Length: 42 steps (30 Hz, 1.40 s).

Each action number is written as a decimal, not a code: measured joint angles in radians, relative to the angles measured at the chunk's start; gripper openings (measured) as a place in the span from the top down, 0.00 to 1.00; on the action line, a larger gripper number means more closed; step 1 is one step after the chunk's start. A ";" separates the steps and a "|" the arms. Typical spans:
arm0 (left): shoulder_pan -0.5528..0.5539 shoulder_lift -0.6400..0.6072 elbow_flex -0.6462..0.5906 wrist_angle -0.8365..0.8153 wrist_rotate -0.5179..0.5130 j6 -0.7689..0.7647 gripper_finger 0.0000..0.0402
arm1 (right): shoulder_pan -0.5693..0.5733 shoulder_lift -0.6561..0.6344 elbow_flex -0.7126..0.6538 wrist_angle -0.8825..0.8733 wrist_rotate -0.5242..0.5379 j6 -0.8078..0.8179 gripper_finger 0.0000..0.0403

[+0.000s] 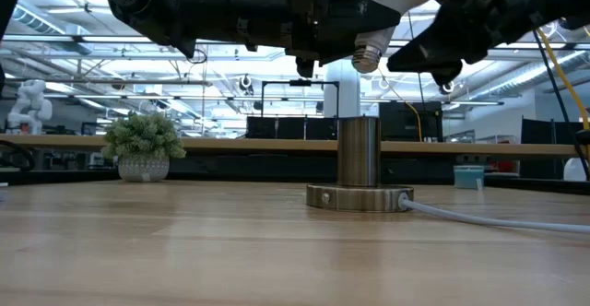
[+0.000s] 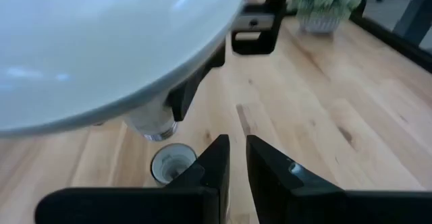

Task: Screw lightbulb
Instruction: Insert the lightbulb into the desk lamp

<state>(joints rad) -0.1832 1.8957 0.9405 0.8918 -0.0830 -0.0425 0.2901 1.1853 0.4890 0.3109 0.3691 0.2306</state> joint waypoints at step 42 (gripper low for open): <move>-0.001 0.000 0.000 -0.299 -0.032 -0.084 0.54 | 0.032 0.168 0.074 0.006 0.000 0.037 0.89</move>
<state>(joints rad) -0.1839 1.8954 0.9409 0.5926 -0.1151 -0.1264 0.3225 1.3532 0.5629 0.3168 0.3691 0.2680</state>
